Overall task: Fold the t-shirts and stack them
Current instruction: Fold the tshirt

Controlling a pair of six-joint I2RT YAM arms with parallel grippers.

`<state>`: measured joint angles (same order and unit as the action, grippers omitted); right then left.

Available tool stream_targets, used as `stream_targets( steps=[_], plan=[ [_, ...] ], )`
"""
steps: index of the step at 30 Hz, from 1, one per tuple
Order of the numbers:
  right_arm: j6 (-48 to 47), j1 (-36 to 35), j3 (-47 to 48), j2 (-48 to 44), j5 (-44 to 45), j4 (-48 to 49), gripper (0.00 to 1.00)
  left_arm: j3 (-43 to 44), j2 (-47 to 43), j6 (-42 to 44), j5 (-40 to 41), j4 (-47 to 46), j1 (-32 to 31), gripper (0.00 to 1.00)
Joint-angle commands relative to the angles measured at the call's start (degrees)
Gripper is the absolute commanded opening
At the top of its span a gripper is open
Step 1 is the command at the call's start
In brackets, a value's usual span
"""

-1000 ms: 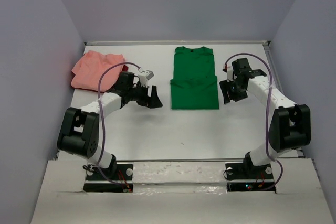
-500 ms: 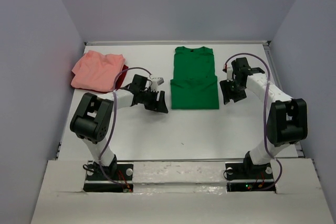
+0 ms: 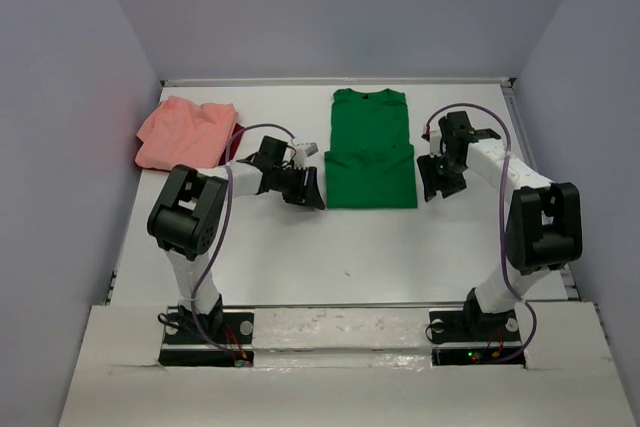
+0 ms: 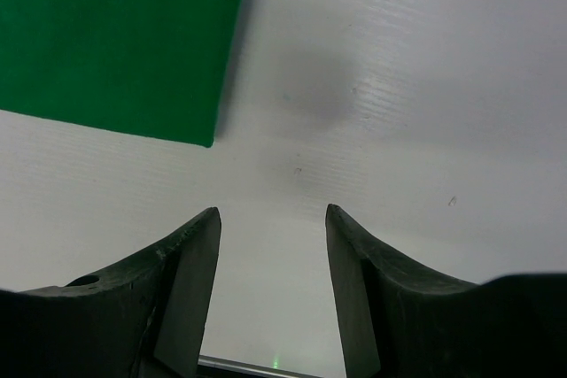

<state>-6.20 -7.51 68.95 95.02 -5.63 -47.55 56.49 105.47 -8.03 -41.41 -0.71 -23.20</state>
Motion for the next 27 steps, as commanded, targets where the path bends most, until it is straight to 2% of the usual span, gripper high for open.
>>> stream_targets(
  steps=[1, 5, 18, 25, 27],
  plan=[
    [-0.4, 0.39, 1.72, 1.3, -1.05, -0.17, 0.56, 2.13, 2.1, -0.76, -2.26, 1.15, -0.35, 0.51],
    [-0.48, 0.39, 1.8, 1.92, -1.66, -0.09, 0.55, 2.57, 3.25, -1.11, -2.89, -0.24, -0.62, 0.46],
    [-0.83, 0.39, 1.63, 2.27, -1.84, -0.26, 0.53, 7.84, 7.11, -0.4, -8.43, 2.82, -1.06, 0.44],
    [-1.01, 0.39, 1.54, 1.83, -2.02, -0.35, 0.52, 8.2, 7.91, -0.32, -8.08, 3.0, -1.41, 0.37],
    [-1.19, 0.39, 1.63, 2.18, -3.77, -0.7, 0.52, 8.29, 7.91, -0.14, -7.64, 3.26, -1.5, 0.31]
  ],
)
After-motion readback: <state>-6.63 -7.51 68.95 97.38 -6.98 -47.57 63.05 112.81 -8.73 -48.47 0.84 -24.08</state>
